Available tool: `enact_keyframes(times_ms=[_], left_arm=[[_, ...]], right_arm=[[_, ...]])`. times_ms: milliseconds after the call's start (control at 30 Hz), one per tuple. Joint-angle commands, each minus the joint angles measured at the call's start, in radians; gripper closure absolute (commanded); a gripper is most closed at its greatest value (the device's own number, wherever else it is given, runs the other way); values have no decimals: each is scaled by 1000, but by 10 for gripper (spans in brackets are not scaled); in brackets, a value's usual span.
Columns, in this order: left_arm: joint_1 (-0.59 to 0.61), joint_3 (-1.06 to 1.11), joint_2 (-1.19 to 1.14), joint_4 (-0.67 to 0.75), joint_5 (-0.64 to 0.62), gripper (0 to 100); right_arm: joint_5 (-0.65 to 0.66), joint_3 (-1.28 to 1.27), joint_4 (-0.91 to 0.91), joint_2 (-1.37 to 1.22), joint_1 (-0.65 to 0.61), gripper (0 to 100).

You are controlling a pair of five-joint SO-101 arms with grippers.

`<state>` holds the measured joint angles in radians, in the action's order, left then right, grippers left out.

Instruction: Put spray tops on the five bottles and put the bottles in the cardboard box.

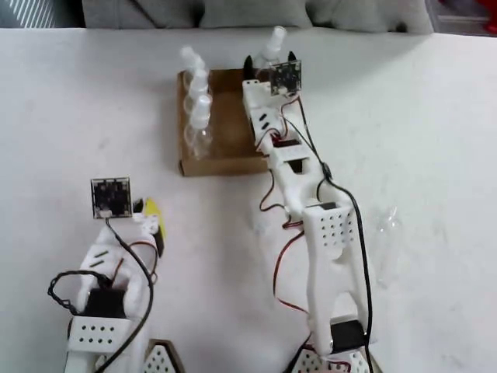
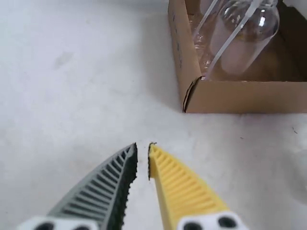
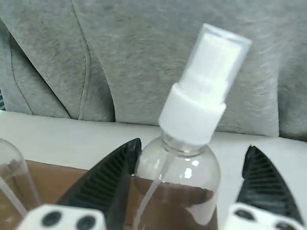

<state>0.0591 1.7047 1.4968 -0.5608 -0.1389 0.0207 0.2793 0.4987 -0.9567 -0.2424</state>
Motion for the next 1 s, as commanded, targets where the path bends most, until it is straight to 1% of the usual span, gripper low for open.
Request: enact_keyframes(times_ms=[0,67,200,267,467,600,667,967], left_arm=[[4,-5,8,32,6,932],[4,-5,8,32,6,932],[4,-5,8,32,6,932],[4,-5,8,32,6,932],[4,-5,8,32,6,932],[4,-5,8,32,6,932],[4,-5,8,34,6,932],[4,-5,8,44,6,932]], right_arm=[[6,28,-84,82,10,715],[6,28,-105,91,10,691],[6,26,-183,108,5,577],[6,26,-216,113,-1,546],[5,26,-225,127,-12,543],[-63,29,-226,136,-12,543],[-75,26,-228,148,-8,543],[-80,28,-283,176,-21,542]])
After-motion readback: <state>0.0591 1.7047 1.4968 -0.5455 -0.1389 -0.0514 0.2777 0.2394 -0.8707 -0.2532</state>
